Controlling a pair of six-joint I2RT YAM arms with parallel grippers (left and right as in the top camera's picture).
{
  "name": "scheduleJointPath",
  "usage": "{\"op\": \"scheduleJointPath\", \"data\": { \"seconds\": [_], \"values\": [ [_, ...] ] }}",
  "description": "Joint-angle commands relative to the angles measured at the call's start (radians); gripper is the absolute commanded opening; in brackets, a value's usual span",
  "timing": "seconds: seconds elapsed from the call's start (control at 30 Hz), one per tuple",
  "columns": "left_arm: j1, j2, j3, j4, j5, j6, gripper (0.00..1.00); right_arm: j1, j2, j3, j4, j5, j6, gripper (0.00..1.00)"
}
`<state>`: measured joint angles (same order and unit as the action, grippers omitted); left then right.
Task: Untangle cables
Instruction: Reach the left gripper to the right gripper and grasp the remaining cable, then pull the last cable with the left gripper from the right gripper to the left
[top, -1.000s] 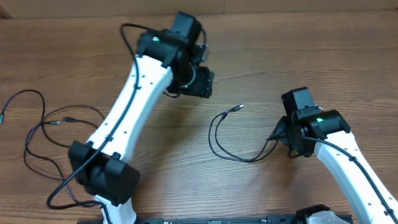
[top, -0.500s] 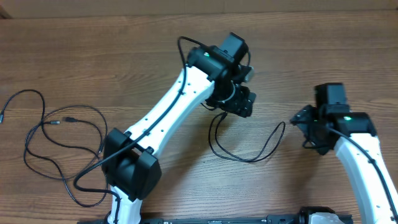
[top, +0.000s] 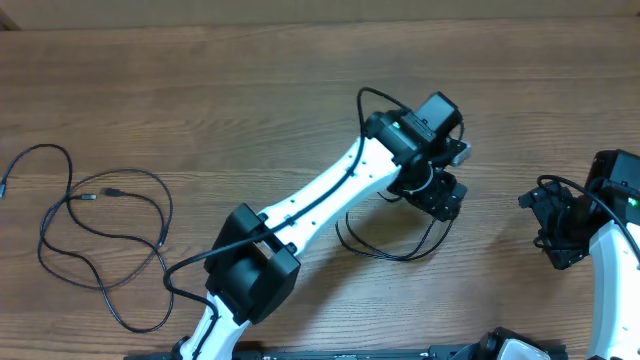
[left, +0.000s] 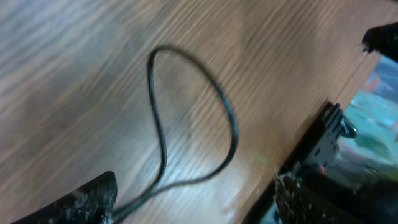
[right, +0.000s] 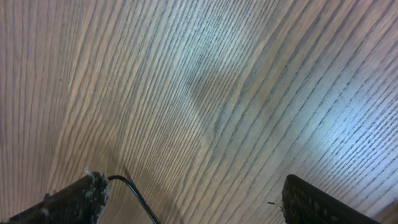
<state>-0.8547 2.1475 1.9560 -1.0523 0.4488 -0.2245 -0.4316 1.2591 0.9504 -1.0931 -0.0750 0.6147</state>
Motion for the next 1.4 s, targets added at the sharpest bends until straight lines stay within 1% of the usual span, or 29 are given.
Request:
{"op": "scheduleJointPath", "data": {
  "seconds": [0.0, 0.17, 0.23, 0.43, 0.57, 0.63, 0.7, 0.77, 0.83, 0.93, 1.0, 1.1, 1.2, 1.37],
  "values": [
    [-0.044, 0.037, 0.003, 0.023, -0.076, 0.026, 0.81, -0.009, -0.018, 0.014, -0.001, -0.016, -0.045, 0.88],
    [-0.089, 0.052, 0.003, 0.043, -0.121, 0.026, 0.79, -0.009, -0.018, 0.014, -0.001, -0.016, -0.045, 0.88],
    [-0.103, 0.057, 0.003, 0.047, -0.146, 0.026, 0.76, -0.009, -0.018, 0.014, -0.001, -0.016, -0.045, 0.88],
    [-0.129, 0.077, 0.003, 0.04, -0.268, 0.018, 0.58, -0.009, -0.018, 0.014, -0.016, -0.016, -0.048, 0.88],
    [-0.127, 0.084, 0.002, 0.032, -0.304, 0.018, 0.35, -0.009, -0.018, 0.014, -0.02, -0.016, -0.068, 0.88],
    [-0.126, 0.084, 0.003, 0.032, -0.306, 0.018, 0.29, -0.009, -0.018, 0.014, -0.021, -0.016, -0.071, 0.89],
    [-0.127, 0.084, 0.003, 0.027, -0.335, 0.018, 0.18, -0.009, -0.018, 0.014, -0.021, -0.016, -0.071, 0.89],
    [-0.127, 0.084, 0.003, 0.016, -0.377, 0.016, 0.1, -0.009, -0.018, 0.014, -0.021, -0.016, -0.071, 0.89],
    [-0.126, 0.084, 0.003, 0.008, -0.409, 0.007, 0.07, -0.009, -0.018, 0.014, -0.021, -0.016, -0.074, 0.89],
    [-0.12, 0.084, 0.003, 0.005, -0.412, 0.007, 0.04, -0.009, -0.018, 0.014, -0.021, -0.016, -0.074, 0.89],
    [-0.114, 0.083, 0.003, 0.0, -0.422, 0.007, 0.04, -0.009, -0.018, 0.014, -0.021, -0.016, -0.074, 0.89],
    [-0.094, 0.077, 0.024, -0.045, -0.492, 0.005, 0.04, -0.009, -0.018, 0.014, -0.021, -0.016, -0.075, 0.89],
    [-0.061, 0.064, 0.092, -0.128, -0.599, -0.027, 0.04, -0.009, -0.018, 0.014, -0.021, -0.016, -0.075, 0.89],
    [0.05, 0.014, 0.266, -0.243, -0.739, -0.026, 0.04, -0.009, -0.018, 0.014, -0.021, -0.016, -0.075, 0.89]
  ]
}}
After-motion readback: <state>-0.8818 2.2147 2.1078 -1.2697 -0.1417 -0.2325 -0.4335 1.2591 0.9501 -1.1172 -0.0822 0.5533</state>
